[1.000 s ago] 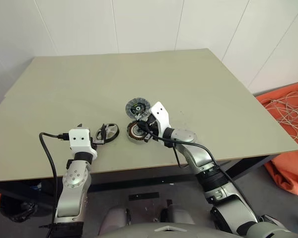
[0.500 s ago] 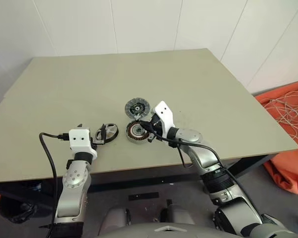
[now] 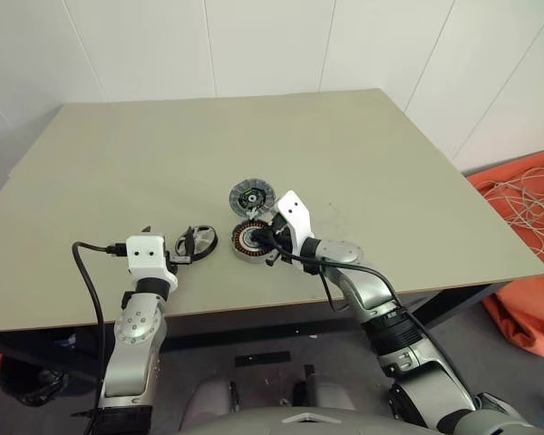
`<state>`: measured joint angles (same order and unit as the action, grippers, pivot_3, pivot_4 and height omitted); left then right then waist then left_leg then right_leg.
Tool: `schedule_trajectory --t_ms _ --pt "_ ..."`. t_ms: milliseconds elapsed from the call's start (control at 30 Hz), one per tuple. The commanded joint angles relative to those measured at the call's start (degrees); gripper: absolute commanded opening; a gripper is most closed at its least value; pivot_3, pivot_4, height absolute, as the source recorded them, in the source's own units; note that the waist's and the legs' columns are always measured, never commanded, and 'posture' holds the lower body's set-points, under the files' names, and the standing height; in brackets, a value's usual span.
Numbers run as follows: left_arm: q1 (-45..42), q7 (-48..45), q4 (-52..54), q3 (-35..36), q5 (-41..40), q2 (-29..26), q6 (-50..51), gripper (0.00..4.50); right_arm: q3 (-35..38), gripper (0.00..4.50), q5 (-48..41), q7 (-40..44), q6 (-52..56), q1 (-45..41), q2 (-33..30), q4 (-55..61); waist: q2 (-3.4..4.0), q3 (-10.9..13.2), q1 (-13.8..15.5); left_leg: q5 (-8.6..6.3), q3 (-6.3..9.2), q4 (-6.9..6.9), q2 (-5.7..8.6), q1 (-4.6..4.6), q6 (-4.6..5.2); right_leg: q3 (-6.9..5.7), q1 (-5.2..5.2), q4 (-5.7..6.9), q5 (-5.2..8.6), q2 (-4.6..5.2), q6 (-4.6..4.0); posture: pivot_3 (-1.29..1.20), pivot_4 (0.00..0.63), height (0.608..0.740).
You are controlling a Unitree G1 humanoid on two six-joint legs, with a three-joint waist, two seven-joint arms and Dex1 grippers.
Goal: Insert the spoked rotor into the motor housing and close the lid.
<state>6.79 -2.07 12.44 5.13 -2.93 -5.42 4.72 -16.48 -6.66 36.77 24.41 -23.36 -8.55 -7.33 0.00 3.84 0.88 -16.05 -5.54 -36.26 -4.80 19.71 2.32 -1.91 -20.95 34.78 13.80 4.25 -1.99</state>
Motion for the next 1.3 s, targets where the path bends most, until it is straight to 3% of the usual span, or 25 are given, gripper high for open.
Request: schedule_trajectory --t_ms 33,900,1300 --pt "-0.9 0.1 1.6 0.3 0.2 -0.1 -1.0 4.50 0.1 0.02 -0.2 0.2 -1.0 -0.7 0.4 0.1 0.00 0.0 0.0 0.00 0.00 0.00 0.00 0.00 0.00 0.00 0.00 0.00 0.00 0.00 0.00 0.00 0.000 0.740" --pt "-0.7 0.5 1.6 0.4 0.1 0.3 -1.3 4.50 -2.3 0.02 3.1 0.7 -4.8 -5.7 3.5 -9.6 0.00 0.0 0.0 0.02 0.00 0.00 -0.01 -0.03 -0.02 -0.01 0.00 0.05 -0.02 0.00 -0.03 0.00 0.000 0.740" --pt "-0.5 0.7 1.8 0.4 0.1 0.6 -1.4 4.50 1.0 0.02 0.4 0.3 -3.1 -5.7 3.2 -3.3 -0.01 0.0 0.0 0.02 0.00 0.00 -0.01 0.00 -0.01 -0.01 -0.01 0.04 -0.02 0.00 -0.04 0.00 0.000 0.740"
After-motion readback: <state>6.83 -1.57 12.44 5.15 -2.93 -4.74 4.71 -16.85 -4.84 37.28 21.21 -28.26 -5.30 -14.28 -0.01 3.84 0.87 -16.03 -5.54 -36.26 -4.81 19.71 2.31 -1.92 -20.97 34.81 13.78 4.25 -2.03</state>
